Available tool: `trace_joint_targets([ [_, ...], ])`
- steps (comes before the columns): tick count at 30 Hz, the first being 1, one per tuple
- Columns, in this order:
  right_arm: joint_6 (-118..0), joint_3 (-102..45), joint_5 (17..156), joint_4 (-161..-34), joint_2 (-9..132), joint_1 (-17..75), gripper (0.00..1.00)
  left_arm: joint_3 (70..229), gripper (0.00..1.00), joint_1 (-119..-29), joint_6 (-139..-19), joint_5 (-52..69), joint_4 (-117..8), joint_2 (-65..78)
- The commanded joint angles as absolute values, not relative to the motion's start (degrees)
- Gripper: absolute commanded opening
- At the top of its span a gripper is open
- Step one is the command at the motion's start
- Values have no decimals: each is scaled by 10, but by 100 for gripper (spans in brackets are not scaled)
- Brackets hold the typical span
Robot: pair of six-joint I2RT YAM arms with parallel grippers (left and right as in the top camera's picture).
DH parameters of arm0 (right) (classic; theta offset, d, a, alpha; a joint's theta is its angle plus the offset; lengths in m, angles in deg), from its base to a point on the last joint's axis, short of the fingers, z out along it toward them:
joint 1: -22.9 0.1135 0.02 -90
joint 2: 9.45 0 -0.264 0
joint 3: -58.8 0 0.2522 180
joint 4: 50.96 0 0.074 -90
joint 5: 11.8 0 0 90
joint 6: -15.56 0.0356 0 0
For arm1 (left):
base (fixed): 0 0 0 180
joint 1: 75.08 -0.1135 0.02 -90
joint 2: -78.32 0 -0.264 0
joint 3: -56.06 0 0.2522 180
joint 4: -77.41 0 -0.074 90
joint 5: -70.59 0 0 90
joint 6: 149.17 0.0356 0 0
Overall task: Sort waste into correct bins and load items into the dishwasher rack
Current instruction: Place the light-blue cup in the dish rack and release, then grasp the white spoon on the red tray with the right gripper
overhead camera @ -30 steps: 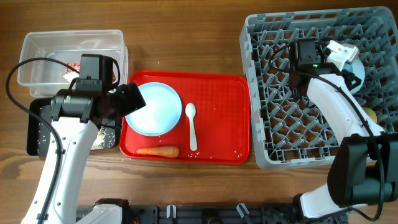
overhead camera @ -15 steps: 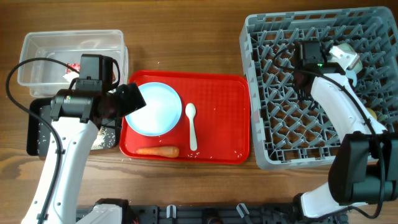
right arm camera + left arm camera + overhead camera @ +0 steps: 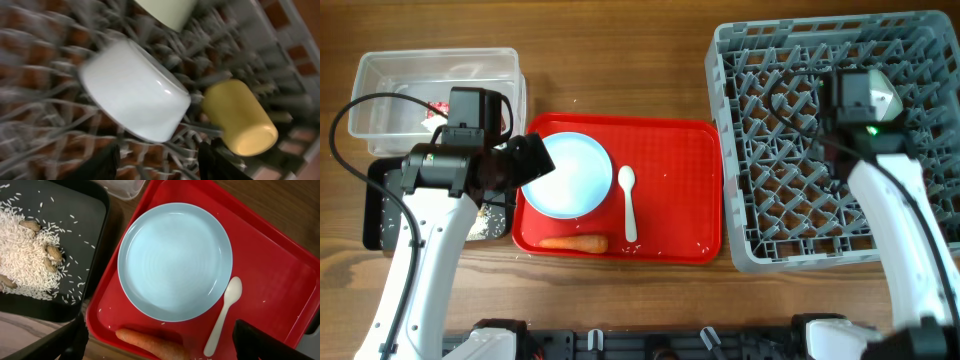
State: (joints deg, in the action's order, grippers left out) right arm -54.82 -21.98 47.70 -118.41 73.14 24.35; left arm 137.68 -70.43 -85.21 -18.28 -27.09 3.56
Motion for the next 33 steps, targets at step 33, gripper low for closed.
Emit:
trace_joint_targets([
  [33,-693,-231,650,-834,1011,681,74,1379,100,-837,-867,-201,-213,42],
])
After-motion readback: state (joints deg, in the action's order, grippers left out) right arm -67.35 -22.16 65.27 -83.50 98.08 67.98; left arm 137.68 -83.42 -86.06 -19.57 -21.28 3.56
